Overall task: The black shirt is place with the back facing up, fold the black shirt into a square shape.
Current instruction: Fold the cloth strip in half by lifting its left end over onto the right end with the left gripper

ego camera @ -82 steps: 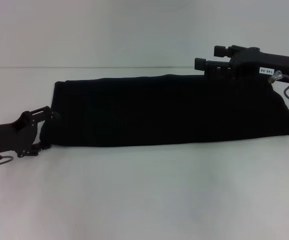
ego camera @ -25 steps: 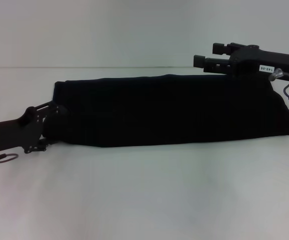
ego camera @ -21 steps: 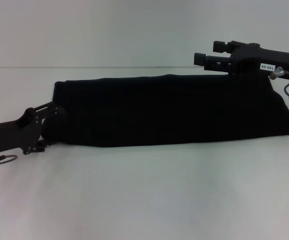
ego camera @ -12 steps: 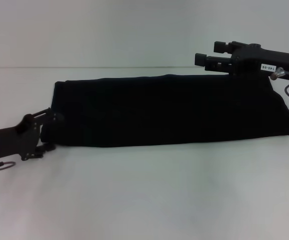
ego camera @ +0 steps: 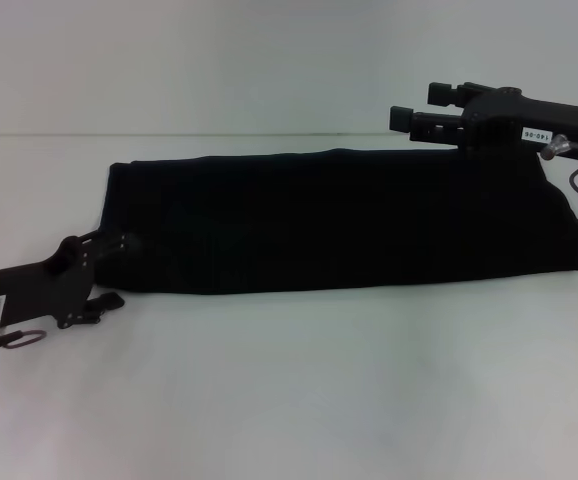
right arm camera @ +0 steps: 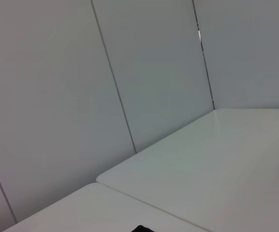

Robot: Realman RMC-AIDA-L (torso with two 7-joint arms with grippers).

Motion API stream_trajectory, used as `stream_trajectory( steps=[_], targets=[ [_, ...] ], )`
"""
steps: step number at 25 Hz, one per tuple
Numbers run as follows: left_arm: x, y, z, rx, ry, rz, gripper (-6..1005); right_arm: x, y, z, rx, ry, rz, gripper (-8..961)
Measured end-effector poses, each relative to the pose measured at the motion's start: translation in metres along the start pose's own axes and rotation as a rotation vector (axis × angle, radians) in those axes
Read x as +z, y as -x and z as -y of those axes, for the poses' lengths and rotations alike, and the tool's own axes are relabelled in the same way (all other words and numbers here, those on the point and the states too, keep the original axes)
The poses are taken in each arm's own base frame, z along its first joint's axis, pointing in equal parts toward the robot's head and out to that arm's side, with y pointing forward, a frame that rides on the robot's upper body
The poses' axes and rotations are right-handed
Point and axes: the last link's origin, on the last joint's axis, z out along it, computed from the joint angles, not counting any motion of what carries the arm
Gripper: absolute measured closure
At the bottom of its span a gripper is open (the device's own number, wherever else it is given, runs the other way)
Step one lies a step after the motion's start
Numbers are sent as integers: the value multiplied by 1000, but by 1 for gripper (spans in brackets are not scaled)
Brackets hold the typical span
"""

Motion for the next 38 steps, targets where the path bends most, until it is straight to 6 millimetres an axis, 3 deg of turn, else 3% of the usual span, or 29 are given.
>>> stream_trajectory(
  steps=[9,38],
  targets=[
    [4,-11,-7,46,-18,-48,91,0,0,-1,5,6,0,28],
    [5,-19,-10,138,-43,-76,170,2,3,-2,1,10,2,29]
  ],
)
